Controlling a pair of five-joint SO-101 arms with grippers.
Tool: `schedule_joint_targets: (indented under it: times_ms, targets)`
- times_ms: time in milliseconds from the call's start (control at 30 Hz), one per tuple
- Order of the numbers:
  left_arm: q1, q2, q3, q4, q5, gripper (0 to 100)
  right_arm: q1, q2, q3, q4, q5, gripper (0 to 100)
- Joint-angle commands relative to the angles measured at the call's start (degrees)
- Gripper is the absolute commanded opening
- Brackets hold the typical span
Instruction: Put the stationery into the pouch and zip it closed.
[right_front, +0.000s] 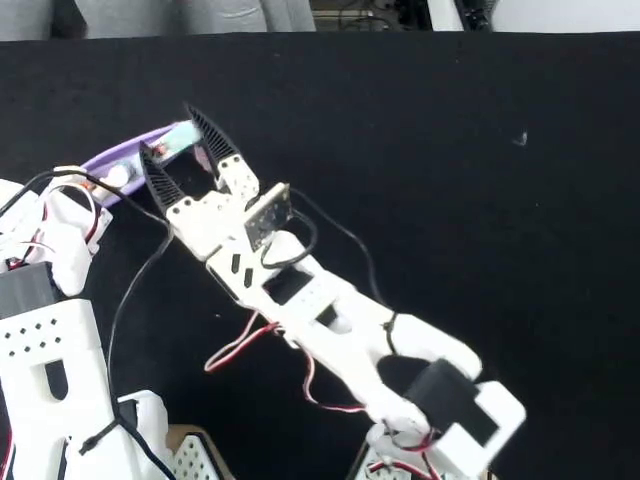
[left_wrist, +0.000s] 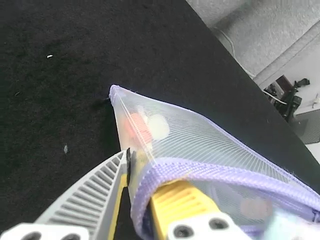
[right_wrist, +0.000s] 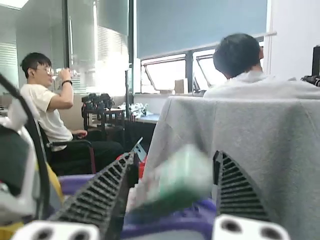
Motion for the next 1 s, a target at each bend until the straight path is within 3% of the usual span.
schedule_joint_targets:
  times_ms: [0, 133, 267, 633, 833, 967]
  targets:
    - [-0.9, -0.8, -0.7, -0.9, 0.5, 3, -0.3, -5.3, -2.2, 8.3, 4.3, 23.3]
    - [-0.9, -0.8, -0.7, -0.9, 0.5, 3, -1.5, -6.1, -3.6, 12.2, 10.1, 19.9]
    - [-1.0, -0.8, -0.7, -0.9, 0.5, 3, -1.7, -6.2, -3.6, 12.3, 10.2, 13.4]
    - [-1.0, -0.9, -0.9, -1.3, 0.6, 3, -0.7, -9.3, -3.3, 12.8, 10.5, 13.0]
    - [-1.0, -0.9, -5.0, -0.4, 2.4, 3, 0.2, -19.6, -6.1, 29.5, 10.5, 13.0]
    - [-0.9, -0.4, -10.8, 4.7, 3.7, 3, 1.1, -25.5, -11.4, 43.2, 10.5, 13.0]
